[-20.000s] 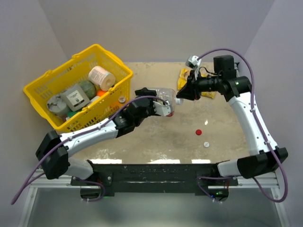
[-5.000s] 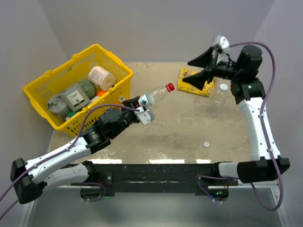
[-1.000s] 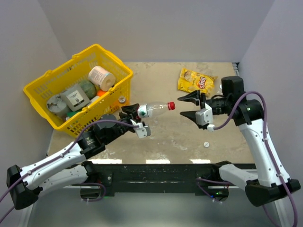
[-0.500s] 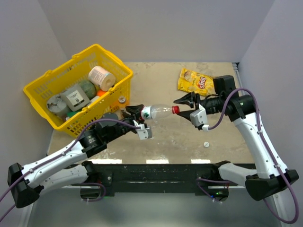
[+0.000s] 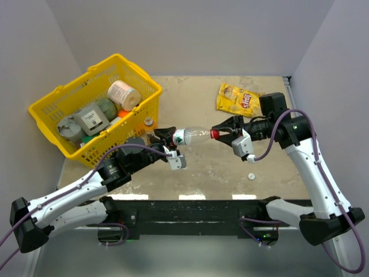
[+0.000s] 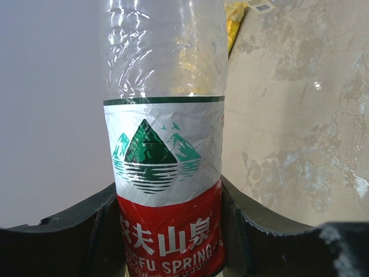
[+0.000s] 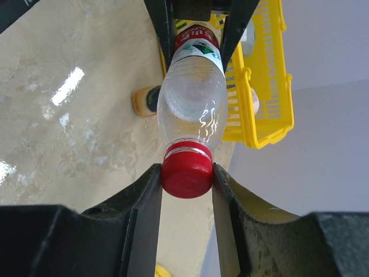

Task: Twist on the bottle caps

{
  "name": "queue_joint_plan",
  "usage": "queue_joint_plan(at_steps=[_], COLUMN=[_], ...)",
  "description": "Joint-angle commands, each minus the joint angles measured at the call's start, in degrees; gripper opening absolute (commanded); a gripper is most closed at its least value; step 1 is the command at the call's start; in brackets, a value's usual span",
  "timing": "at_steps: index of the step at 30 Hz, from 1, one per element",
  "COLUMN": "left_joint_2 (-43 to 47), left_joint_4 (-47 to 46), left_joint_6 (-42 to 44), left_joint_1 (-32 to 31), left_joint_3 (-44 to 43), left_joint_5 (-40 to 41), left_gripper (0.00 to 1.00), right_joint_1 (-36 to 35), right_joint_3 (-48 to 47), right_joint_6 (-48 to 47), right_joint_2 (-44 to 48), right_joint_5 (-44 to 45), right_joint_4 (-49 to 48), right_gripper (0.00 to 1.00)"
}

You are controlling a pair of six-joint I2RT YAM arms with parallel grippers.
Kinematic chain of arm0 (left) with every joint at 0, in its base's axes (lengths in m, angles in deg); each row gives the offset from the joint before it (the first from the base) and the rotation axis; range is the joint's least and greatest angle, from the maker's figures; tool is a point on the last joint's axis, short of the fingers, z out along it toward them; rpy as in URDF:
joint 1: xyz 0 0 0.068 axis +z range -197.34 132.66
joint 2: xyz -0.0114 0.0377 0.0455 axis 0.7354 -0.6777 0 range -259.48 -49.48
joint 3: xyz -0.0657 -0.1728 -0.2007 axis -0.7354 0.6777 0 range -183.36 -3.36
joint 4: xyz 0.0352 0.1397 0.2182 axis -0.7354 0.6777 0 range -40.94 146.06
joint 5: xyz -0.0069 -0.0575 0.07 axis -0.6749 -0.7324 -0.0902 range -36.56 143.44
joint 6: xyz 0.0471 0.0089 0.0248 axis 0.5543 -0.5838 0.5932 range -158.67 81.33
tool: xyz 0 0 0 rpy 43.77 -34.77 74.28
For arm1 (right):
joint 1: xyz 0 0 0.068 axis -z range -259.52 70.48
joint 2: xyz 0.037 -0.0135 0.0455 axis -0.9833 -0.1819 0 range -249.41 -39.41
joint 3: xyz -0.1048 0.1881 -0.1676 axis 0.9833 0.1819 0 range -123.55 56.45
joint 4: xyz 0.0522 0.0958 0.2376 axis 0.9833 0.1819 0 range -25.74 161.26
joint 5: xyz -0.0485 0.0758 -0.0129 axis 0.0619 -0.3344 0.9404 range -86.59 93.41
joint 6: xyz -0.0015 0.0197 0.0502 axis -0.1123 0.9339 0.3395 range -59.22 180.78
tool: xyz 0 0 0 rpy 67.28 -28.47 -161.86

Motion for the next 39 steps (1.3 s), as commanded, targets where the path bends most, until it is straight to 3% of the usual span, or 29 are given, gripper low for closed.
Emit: queue_joint_plan(at_steps=[1, 2, 3, 4, 8, 9, 10, 15, 21, 23, 25, 26, 27, 28, 30, 32, 35, 39], left_joint_2=[-0.74, -1.09, -1.36, -1.53, -3.63, -3.99, -4.43, -4.87, -7.6, -7.77, -6.9, -6.46, -6.02, -5.06, -4.17, -3.21, -2.59, -3.02], left_joint_4=[-7.64, -8.36, -9.58, -13.25, -23.38, -26.7, -27.78, -31.55, -40.06, -41.14, -39.75, -38.87, -36.6, -35.18, -32.55, -30.96, -28.06, -24.72], left_joint_6=[0.28, 0.89, 2.12, 2.65, 5.98, 6.34, 6.78, 15.65, 23.48, 23.49, 22.26, 20.86, 19.98, 19.01, 15.41, 10.42, 1.65, -7.79], left_joint_1=[0.13, 0.13, 0.13, 0.13, 0.13, 0.13, 0.13, 0.13, 0.13, 0.13, 0.13, 0.13, 0.13, 0.13, 0.13, 0.13, 0.39, 0.57], left_joint_3=[-1.86, -1.59, -1.24, -0.89, 0.61, 0.69, 0.61, 1.83, 4.21, 4.74, 4.74, 4.74, 4.74, 4.65, 4.65, 4.21, 2.81, 0.0], left_joint_5=[1.88, 2.59, 4.69, 6.1, 12.26, 13.75, 13.94, 12.18, 16.83, 17.54, 17.72, 17.81, 18.07, 18.33, 19.55, 21.23, 24.57, 24.14], left_gripper=[0.0, 0.0, 0.0, 0.0, 0.0, 0.0, 0.0, 0.0, 0.0, 0.0, 0.0, 0.0, 0.0, 0.0, 0.0, 0.0, 0.0, 0.0], right_joint_1=[-1.15, -1.15, -1.15, -1.15, -1.15, -1.15, -1.15, -0.27, 1.57, 1.84, 1.93, 2.54, 3.41, 4.38, 8.42, 13.32, 18.96, 19.33], right_joint_3=[-3.63, -3.99, -4.16, -4.69, -5.66, -4.79, -2.6, -4.95, -0.3, -2.66, -3.28, -3.81, -4.6, -6.95, -10.04, -14.52, -14.54, -7.26], right_joint_6=[13.42, 19.7, 35.86, 43.33, 68.84, 82.73, 89.74, 117.86, 151.46, 149.5, 150.01, 150.1, 149.76, 149.75, 150.02, 149.32, 145.99, 134.42], right_joint_2=[-1.06, -1.32, -2.28, -2.9, -5.71, -5.98, -6.59, -14.05, -18.19, -19.25, -19.69, -19.95, -20.48, -21.01, -22.59, -24.7, -23.65, -16.11], right_joint_5=[-3.78, -4.05, -4.31, -4.49, -4.14, -3.53, -2.83, -8.86, -6.87, -5.46, -5.9, -5.2, -4.59, -3.62, -2.38, -1.86, 0.6, 0.33], right_joint_4=[-4.75, -8.11, -12.49, -20.98, -32.72, -36.93, -46.71, -53.13, -78.52, -73.2, -75.53, -75.47, -74.86, -73.55, -73.53, -73.71, -73.71, -75.2], right_gripper=[0.0, 0.0, 0.0, 0.0, 0.0, 0.0, 0.0, 0.0, 0.0, 0.0, 0.0, 0.05, 0.17, 0.42, 0.59, 0.97, 0.99, 0.99])
